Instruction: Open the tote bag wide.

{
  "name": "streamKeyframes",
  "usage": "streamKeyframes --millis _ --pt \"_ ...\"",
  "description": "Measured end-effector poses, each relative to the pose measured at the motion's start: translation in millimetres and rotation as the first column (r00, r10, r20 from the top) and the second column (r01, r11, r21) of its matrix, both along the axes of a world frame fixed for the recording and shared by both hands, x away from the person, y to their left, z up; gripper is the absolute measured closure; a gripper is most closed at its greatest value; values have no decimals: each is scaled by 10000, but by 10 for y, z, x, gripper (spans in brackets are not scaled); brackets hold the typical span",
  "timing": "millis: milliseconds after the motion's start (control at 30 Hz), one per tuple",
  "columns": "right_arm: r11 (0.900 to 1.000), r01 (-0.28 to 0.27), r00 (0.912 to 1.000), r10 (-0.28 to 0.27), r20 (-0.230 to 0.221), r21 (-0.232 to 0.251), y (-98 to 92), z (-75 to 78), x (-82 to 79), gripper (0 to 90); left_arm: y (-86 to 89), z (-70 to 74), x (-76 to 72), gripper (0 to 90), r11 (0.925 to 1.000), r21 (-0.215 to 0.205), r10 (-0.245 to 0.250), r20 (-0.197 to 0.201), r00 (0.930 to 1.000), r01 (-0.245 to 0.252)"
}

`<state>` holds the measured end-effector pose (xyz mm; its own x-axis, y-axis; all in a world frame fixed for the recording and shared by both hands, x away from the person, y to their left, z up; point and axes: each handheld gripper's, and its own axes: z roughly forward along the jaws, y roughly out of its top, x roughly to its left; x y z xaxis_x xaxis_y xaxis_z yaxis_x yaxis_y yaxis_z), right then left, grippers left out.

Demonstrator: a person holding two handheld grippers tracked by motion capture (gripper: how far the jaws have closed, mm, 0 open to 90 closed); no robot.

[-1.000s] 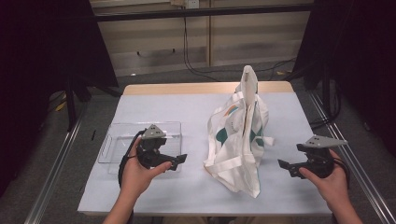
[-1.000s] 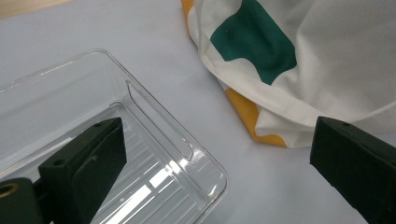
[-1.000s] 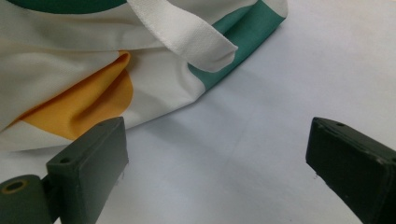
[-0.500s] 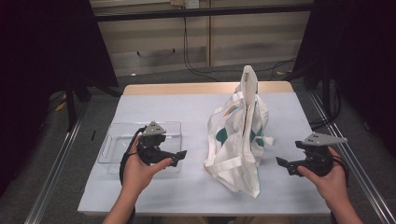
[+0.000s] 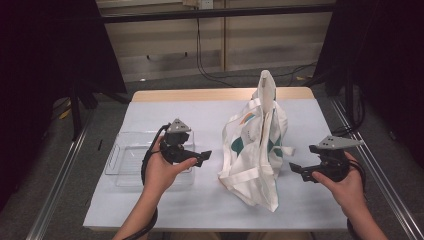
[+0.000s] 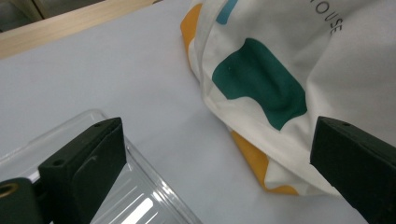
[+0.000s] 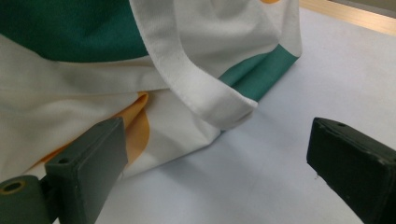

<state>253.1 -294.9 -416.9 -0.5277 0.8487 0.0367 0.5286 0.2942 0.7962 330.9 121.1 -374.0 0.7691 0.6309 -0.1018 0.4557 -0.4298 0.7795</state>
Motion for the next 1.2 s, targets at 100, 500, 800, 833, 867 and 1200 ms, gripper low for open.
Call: streamKeyframes --millis 100,500,800,833,867,1200 --pt "9997 -7 10000 8 -43 224 14 8 47 46 -37 35 62 16 10000 26 -31 25 10000 31" --pt "9982 -26 10000 29 -40 604 106 52 123 107 -234 62 255 117 9997 -175 -150 11 9999 150" --pt "9963 -40 10000 41 0 861 226 99 199 181 -384 107 377 221 9990 32 -436 144 9989 436" --pt "9963 -40 10000 41 0 861 226 99 199 181 -384 107 377 225 9990 32 -436 144 9989 436" --pt "9961 -60 10000 61 -9 877 235 100 214 202 -412 102 403 229 9992 39 -387 197 9991 387" --pt "9941 -228 9997 223 60 1061 282 117 246 312 -574 162 503 277 9992 -96 -389 450 9982 394"
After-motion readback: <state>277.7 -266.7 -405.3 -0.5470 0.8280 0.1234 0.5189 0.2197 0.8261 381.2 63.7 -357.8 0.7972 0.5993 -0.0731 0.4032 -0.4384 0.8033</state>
